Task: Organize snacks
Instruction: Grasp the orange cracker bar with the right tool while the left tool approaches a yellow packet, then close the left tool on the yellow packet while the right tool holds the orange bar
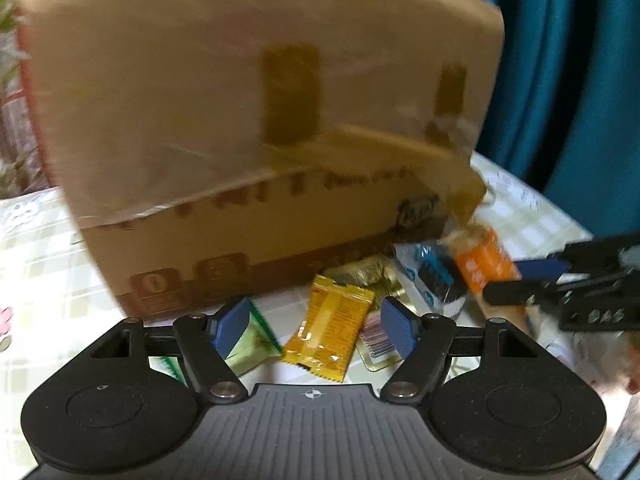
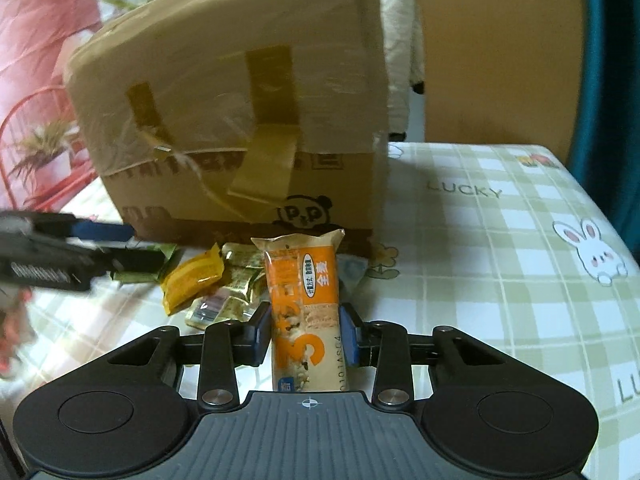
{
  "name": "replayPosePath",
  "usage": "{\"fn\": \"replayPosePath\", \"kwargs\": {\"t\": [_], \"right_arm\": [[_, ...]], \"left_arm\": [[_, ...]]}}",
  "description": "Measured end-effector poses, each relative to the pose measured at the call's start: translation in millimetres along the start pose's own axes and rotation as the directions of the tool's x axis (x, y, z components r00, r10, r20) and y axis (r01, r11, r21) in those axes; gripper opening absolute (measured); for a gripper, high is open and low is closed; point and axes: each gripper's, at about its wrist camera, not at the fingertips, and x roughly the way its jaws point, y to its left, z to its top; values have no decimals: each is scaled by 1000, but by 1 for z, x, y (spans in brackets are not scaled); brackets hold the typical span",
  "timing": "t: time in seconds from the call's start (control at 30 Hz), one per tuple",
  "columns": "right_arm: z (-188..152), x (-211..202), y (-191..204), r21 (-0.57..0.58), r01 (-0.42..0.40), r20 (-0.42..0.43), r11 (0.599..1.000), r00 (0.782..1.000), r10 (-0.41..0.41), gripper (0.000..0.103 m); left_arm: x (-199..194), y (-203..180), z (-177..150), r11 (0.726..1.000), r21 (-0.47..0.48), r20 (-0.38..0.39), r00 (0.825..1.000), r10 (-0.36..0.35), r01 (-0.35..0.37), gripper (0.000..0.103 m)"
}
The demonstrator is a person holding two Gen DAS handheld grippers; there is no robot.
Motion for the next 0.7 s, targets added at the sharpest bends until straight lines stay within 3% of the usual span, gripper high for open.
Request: {"fn": "replayPosePath", "kwargs": {"t": [0.3, 0.4, 0.7], "right_arm": [[-1, 1, -2, 30, -15, 2, 999, 1000, 15, 32], [-1, 2, -2, 33, -17, 2, 999, 1000, 16, 32], [-8, -3, 13, 7, -38, -13, 999, 999, 38, 32]], "left_arm": [[28, -9, -7, 1000, 24, -61, 998, 11, -10, 65], [27, -10, -11, 999, 46, -69, 998, 12, -9, 40], [-6, -7, -27, 1000, -30, -40, 999, 6, -7, 36]]}}
